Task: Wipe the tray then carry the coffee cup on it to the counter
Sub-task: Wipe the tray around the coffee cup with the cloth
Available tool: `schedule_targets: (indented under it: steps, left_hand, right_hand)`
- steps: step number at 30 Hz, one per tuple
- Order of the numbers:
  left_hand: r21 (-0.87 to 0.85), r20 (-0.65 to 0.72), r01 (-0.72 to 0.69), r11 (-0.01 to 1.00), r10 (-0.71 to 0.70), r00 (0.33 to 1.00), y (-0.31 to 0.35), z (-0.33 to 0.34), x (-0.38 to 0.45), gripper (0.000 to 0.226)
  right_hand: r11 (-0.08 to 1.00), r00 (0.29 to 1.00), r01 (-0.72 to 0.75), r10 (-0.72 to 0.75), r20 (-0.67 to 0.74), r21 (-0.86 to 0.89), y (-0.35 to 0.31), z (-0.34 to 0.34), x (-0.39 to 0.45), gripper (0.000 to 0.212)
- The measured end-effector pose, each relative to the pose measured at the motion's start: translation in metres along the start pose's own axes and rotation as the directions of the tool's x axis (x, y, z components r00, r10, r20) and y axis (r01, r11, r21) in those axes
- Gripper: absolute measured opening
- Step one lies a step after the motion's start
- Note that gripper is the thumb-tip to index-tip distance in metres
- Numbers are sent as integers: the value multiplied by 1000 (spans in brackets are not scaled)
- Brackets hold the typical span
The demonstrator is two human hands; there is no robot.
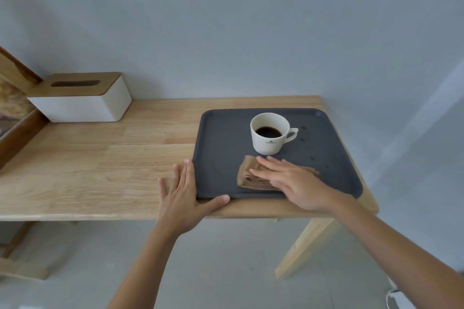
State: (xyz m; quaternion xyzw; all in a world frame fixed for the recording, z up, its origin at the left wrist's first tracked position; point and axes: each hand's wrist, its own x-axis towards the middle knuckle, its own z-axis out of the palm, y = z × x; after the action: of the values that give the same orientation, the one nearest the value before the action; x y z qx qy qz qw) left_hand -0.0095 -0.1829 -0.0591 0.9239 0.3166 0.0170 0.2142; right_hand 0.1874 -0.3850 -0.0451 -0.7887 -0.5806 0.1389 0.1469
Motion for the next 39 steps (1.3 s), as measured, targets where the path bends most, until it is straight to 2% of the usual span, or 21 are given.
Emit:
schedule_targets:
  steps: [4,8,11,16,19,24,31,34,36,38,39]
  left_hand:
    - [-9,6,-3,1000,3,1000,1,-2,-1,129]
    - [-4,2,-16,1000,16,1000,1,-2,-2,128]
    - [10,6,-23,1000,23,1000,-1,-1,-2,128]
    - [28,-17,-21,999,22,1000,-4,1,-1,127]
    - [28,-24,-21,999,22,999,-5,2,-1,126]
    - [19,-27,-24,1000,25,999,-4,2,1,123]
    - [-1,2,-22,1000,22,1000,-3,-1,0,121]
    - [-3,83,-6,1000,6,997,-2,-4,2,124]
    - [8,128,32,999,-33,991,3,-9,7,127]
    - [-37,30,19,999,-18,999,21,-16,18,120]
    - [-72,-51,-26,997,22,998,34,-17,25,112]
  right_hand:
    - [991,992,-119,121,-39,53,37,-17,-43,53]
    - [987,984,-154,157,-88,40,34,-10,-40,52]
    - [993,988,-118,118,-101,5,12,0,-19,52]
    - [999,1000,8,-9,-19,-49,-46,18,32,51]
    - [998,999,51,-52,-4,-40,-56,22,44,51]
    - [998,998,60,-60,12,-2,-24,8,13,50]
    - [996,997,-75,73,33,41,43,-23,-49,51]
    - [982,991,-125,116,72,143,47,-33,-52,49]
    - [936,978,-159,193,-80,313,39,-43,-46,41]
    - [867,894,-132,314,-320,481,28,-52,-36,36]
    - [833,842,-127,377,-386,538,25,-54,-29,36]
